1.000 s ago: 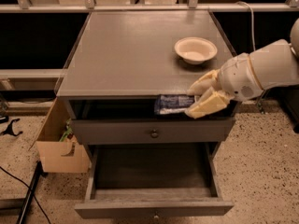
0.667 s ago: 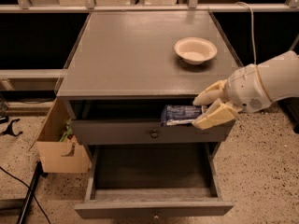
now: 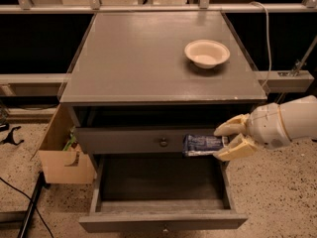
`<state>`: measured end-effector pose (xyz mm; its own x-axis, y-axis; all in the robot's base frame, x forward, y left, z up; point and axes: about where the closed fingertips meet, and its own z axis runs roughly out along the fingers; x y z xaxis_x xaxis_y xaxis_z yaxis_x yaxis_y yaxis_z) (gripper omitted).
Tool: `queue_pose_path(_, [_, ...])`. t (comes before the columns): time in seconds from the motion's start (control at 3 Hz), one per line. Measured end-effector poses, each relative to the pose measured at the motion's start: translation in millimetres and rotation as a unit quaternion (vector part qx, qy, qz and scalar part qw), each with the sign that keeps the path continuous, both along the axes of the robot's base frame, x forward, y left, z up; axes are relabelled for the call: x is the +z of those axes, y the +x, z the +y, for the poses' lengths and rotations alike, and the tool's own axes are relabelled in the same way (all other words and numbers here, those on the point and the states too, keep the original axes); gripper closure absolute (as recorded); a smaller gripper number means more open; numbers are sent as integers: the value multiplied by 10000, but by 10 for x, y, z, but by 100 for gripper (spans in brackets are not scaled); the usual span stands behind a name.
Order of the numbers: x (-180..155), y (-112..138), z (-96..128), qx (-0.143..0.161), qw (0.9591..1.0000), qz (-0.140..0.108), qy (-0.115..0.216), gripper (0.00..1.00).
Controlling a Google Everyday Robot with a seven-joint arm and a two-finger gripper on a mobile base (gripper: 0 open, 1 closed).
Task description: Place rxbar blueberry into middle drawer
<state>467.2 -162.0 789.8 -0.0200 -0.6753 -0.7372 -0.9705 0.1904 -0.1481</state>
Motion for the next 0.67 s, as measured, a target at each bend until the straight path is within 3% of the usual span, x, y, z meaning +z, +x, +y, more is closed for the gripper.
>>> queue_pose_path(0.33, [-344,27,-87,15,9999,-33,107,100])
queue_pose_path(0.67, [-743,18,-152,6,9999,99,88,100])
